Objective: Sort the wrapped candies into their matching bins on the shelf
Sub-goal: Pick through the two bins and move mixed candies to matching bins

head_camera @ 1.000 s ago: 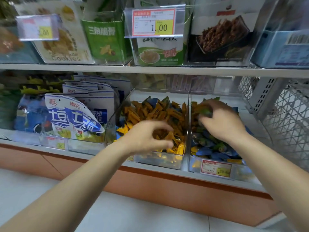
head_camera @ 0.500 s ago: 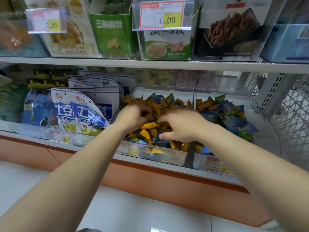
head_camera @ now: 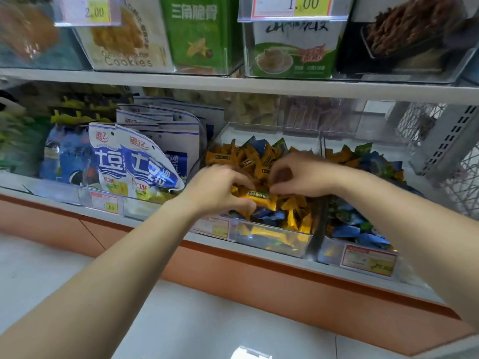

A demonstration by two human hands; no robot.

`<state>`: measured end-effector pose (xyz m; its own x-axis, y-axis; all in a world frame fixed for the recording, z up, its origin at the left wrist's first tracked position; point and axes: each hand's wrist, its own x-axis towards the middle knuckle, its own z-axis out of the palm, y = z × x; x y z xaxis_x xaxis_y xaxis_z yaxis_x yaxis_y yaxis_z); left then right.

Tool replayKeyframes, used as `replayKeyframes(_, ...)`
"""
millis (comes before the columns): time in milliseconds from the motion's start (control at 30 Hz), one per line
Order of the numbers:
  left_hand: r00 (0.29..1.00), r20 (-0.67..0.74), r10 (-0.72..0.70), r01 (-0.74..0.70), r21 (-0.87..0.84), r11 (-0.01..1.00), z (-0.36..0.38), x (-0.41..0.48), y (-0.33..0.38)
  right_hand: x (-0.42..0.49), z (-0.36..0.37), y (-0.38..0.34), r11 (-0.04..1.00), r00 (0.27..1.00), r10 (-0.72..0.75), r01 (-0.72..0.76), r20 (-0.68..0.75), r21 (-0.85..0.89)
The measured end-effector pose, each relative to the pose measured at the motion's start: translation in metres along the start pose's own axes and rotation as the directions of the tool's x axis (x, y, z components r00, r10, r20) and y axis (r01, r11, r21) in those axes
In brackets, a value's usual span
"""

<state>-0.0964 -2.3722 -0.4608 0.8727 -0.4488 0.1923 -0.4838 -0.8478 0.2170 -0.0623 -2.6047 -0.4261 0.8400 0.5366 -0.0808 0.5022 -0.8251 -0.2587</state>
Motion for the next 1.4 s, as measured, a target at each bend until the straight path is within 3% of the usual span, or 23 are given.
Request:
replayKeyframes(100, 0.996, -0.058, -0.063, 0.068, 0.095, 0.993, 0.001, 0.013, -0.009, 0.001, 0.011, -0.011, 0.975, 0.992, -0.009, 0.037, 0.129, -0.22)
replayKeyframes(233, 0.986, -0.139, -0.088, 0.114, 0.189, 0.975, 0.011, 0.023, -0.013, 0.007, 0.01, -0.017, 0.946, 0.991, 0.082, -0.045, 0.104, -0.32)
replayKeyframes(367, 0.971, -0.207, -0.122, 0.161, 0.185, 0.969, 0.019, 0.021, -0.015, 0.006, 0.008, -0.011, 0.904, 0.988, 0.096, -0.137, -0.122, -0.405)
replayKeyframes(433, 0.96, -0.226, -0.163, 0.202, 0.162, 0.966, 0.022, 0.023, -0.014, 0.002, 0.009, -0.007, 0.963, 0.979, 0.007, -0.061, -0.205, -0.261)
replayKeyframes(500, 0.956, -0.237, -0.174, 0.214, 0.155, 0.964, 0.023, 0.024, -0.013, -0.001, 0.012, -0.009, 0.993, 0.992, -0.089, 0.082, -0.088, -0.087)
replayKeyframes(567, 0.948, -0.253, -0.192, 0.228, 0.121, 0.966, 0.024, 0.023, -0.013, 0.001, 0.017, -0.012, 0.976, 0.988, -0.115, 0.131, 0.1, -0.172)
replayKeyframes(633, 0.938, -0.267, -0.22, 0.248, 0.073, 0.966, 0.026, 0.02, -0.013, 0.005, 0.019, -0.013, 0.946, 0.977, -0.079, 0.137, 0.199, -0.294)
replayKeyframes(867, 0.925, -0.312, -0.215, 0.246, 0.063, 0.967, 0.029, 0.016, -0.014, 0.013, 0.026, -0.027, 0.912, 0.968, -0.066, 0.157, 0.242, -0.378)
replayKeyframes(1033, 0.929, -0.298, -0.219, 0.221, -0.027, 0.975, 0.026, 0.013, -0.01, 0.008, 0.023, -0.024, 0.952, 0.984, -0.122, 0.154, 0.133, -0.264)
replayKeyframes(1200, 0.938, -0.249, -0.242, 0.226, -0.09, 0.97, 0.015, 0.012, -0.002, -0.01, 0.006, -0.017, 0.997, 0.996, -0.06, 0.057, -0.059, -0.054)
replayKeyframes(1300, 0.948, -0.205, -0.243, 0.23, -0.085, 0.97, 0.012, 0.011, 0.003, -0.028, -0.009, -0.008, 0.997, 0.968, -0.023, 0.041, -0.25, 0.068)
replayKeyframes(1400, 0.966, -0.138, -0.219, 0.19, -0.2, 0.961, 0.006, 0.003, 0.007, -0.062, -0.019, 0.008, 0.945, 0.893, 0.125, 0.025, -0.433, 0.326)
